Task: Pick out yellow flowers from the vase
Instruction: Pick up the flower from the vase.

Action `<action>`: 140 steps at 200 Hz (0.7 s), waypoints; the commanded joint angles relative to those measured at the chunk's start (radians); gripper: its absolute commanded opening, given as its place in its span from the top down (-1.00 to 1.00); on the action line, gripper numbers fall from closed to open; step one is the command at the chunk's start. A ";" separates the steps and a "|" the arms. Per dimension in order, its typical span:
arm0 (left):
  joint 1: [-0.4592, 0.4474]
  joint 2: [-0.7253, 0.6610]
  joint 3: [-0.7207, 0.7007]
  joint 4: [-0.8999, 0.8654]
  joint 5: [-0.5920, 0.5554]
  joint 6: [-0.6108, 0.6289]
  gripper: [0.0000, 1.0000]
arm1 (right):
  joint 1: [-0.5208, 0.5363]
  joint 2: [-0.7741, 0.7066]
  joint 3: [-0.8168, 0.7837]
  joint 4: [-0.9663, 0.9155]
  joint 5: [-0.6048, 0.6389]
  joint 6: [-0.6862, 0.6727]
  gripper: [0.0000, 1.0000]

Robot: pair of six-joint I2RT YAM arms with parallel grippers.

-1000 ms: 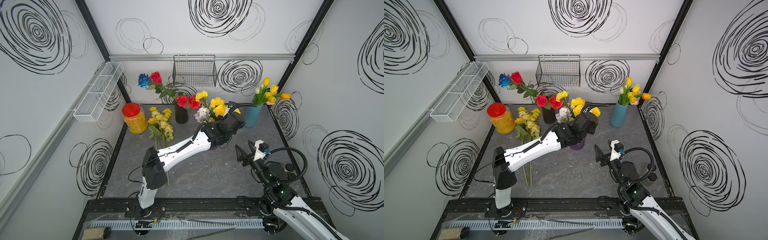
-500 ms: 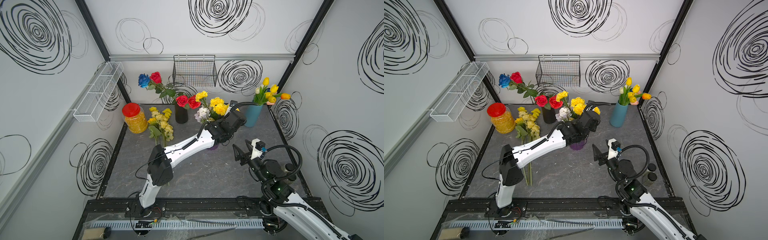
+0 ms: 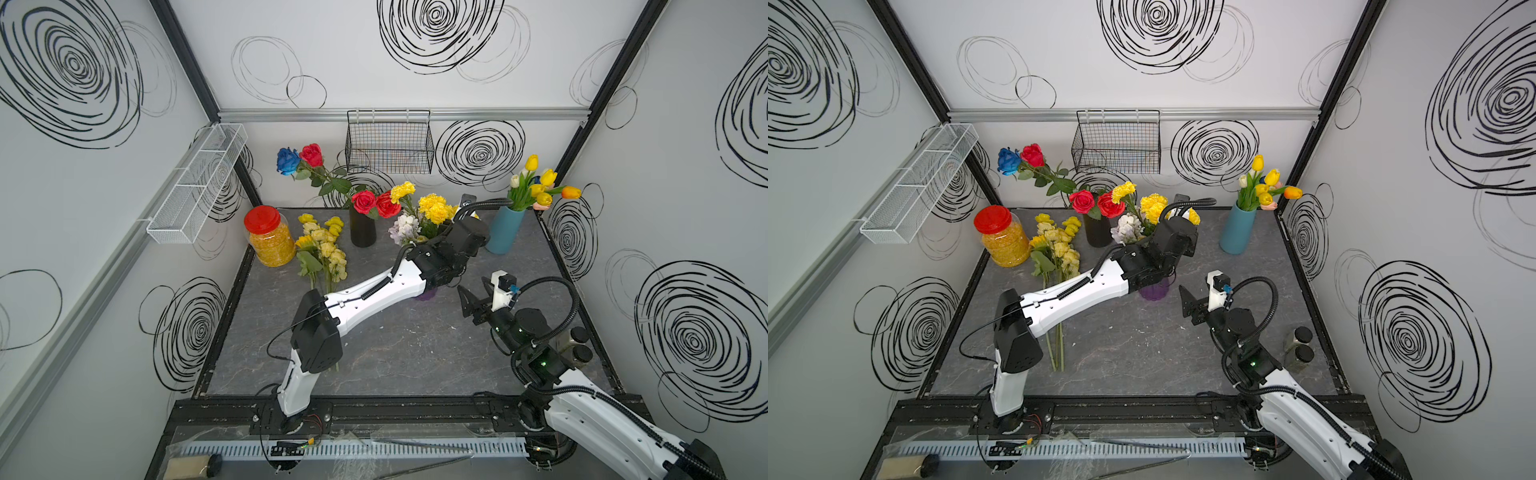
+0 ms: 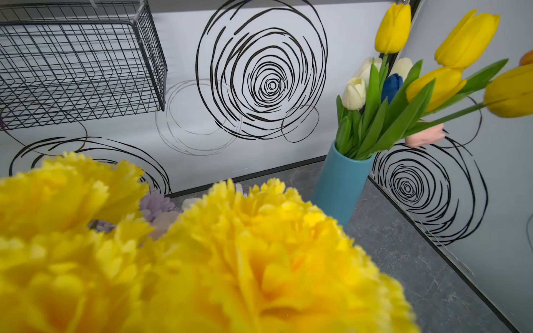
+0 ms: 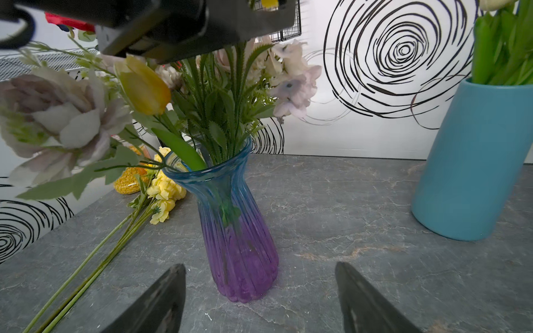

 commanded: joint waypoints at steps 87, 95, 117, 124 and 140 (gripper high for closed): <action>-0.026 -0.081 0.048 0.035 -0.013 0.079 0.02 | -0.074 0.222 0.163 0.184 -0.197 0.000 -0.47; -0.030 -0.084 0.039 0.027 -0.021 0.072 -0.01 | -0.075 0.218 0.160 0.183 -0.192 -0.003 -0.47; -0.041 -0.095 0.022 -0.014 -0.023 0.044 -0.07 | -0.075 0.194 0.145 0.169 -0.190 -0.006 -0.47; -0.051 -0.099 0.023 -0.039 -0.045 0.037 -0.11 | -0.076 0.181 0.141 0.156 -0.186 -0.005 -0.48; -0.076 -0.117 -0.004 -0.073 -0.094 0.031 -0.21 | -0.076 0.150 0.125 0.132 -0.179 -0.007 -0.49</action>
